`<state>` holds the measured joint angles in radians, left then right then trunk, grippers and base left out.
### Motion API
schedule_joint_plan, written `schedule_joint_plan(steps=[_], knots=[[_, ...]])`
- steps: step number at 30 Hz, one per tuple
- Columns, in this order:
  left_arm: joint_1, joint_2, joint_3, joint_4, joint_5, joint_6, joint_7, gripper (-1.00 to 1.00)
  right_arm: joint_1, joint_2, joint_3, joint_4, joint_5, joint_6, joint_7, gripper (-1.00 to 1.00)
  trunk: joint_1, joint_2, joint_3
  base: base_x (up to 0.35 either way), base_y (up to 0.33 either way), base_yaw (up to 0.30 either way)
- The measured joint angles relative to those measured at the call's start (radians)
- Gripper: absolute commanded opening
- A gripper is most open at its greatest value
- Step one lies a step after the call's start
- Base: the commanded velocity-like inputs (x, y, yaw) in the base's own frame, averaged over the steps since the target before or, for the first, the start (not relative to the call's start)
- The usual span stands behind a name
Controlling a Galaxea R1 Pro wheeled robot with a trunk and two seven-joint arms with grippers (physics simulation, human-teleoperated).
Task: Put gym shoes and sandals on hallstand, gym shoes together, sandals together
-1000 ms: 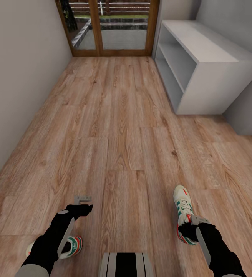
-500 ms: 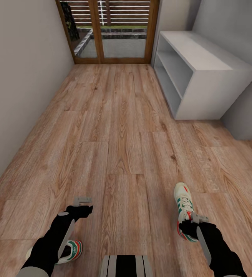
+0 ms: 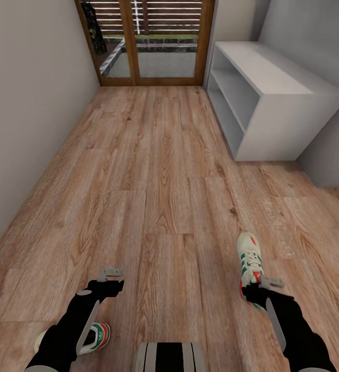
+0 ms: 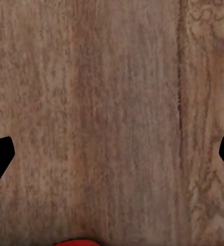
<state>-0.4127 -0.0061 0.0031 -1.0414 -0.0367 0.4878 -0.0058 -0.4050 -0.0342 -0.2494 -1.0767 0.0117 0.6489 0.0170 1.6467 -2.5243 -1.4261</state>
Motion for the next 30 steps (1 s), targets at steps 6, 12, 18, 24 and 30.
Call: schedule_joint_plan(steps=[6,12,18,24,30], knots=[[0.0,0.0,0.0,0.0,0.0,0.0,0.001,1.0,0.0,-0.001,-0.001,-0.034,0.001,-0.034,0.0,-1.0,0.0,0.0,0.0,0.0,0.0,0.0],[0.0,0.0,0.0,0.0,0.0,0.0,0.001,1.0,0.0,-0.003,-0.001,-0.084,-0.003,-0.118,0.0,-1.0,0.0,0.0,0.0,0.0,0.0,0.0],[0.0,0.0,0.0,0.0,0.0,0.0,0.0,1.0,0.0,-0.006,-0.005,-0.087,-0.005,-0.626,-0.009,-1.0,0.0,0.0,0.0,0.0,0.0,0.0],[0.0,0.0,0.0,0.0,0.0,0.0,0.001,1.0,0.0,-0.004,-0.005,-0.087,-0.002,-0.708,-0.004,-1.0,0.0,0.0,0.0,0.0,0.0,0.0],[0.0,0.0,0.0,0.0,0.0,0.0,0.001,1.0,0.0,-0.004,-0.005,-0.085,-0.008,-0.976,-0.002,-1.0,0.0,0.0,0.0,0.0,0.0,0.0]])
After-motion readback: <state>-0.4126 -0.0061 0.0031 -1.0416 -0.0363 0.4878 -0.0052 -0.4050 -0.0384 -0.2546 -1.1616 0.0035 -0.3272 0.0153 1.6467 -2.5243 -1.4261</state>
